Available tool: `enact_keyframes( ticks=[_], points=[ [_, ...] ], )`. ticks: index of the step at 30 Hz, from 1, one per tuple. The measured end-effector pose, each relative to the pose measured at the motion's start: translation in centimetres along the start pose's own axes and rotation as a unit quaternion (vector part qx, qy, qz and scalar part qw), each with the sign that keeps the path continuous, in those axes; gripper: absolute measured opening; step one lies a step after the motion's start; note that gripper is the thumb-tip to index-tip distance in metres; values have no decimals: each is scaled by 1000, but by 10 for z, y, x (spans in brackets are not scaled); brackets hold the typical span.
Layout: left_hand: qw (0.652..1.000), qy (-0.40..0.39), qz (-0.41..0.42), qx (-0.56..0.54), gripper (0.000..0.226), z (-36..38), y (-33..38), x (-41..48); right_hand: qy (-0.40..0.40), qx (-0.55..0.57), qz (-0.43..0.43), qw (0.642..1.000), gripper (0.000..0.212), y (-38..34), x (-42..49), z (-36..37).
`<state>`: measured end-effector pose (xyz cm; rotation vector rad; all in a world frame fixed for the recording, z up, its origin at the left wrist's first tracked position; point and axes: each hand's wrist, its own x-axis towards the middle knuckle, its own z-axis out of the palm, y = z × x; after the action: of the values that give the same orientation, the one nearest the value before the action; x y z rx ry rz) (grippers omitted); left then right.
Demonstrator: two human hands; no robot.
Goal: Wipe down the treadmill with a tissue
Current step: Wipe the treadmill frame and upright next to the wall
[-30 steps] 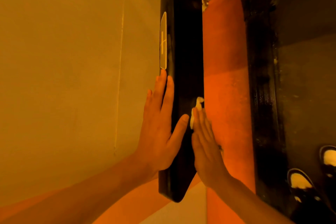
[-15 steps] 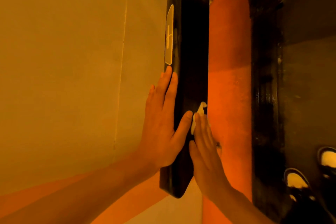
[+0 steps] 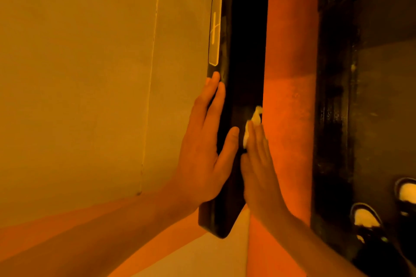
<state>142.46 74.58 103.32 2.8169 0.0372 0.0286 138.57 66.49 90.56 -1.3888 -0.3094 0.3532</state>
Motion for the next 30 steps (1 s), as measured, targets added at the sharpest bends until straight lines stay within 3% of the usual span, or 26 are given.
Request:
enact_keyframes(
  ticks=[3, 10, 13, 18, 22, 24, 26, 30],
  points=[
    [1000, 2, 0, -6, 58, 1, -1, 0, -4, -40, -33, 999, 53, 6, -9, -1],
    [1000, 3, 5, -10, 59, 1, -4, 2, 48, -92, -47, 993, 56, 12, 174, -41],
    [1000, 2, 8, -17, 59, 1, -3, 2, 56, -28, 1, 998, 56, 8, 125, -24],
    [1000, -2, -1, -25, 59, -1, -2, 2, 9, -19, -21, 1000, 58, -3, -23, 8],
    [999, 0, -8, -34, 59, 0, -2, 1, 32, -61, -72, 995, 53, -12, 65, -16],
    [999, 4, -14, -39, 58, 1, -2, 1, 31, -74, -75, 994, 69, -12, 141, -36],
    [999, 3, -18, -43, 58, 1, -1, 1, 38, -54, -59, 996, 63, -18, 189, -48],
    [999, 11, -21, -49, 59, 1, -2, 0, 47, 15, -99, 994, 55, -25, 125, -25]
  ],
)
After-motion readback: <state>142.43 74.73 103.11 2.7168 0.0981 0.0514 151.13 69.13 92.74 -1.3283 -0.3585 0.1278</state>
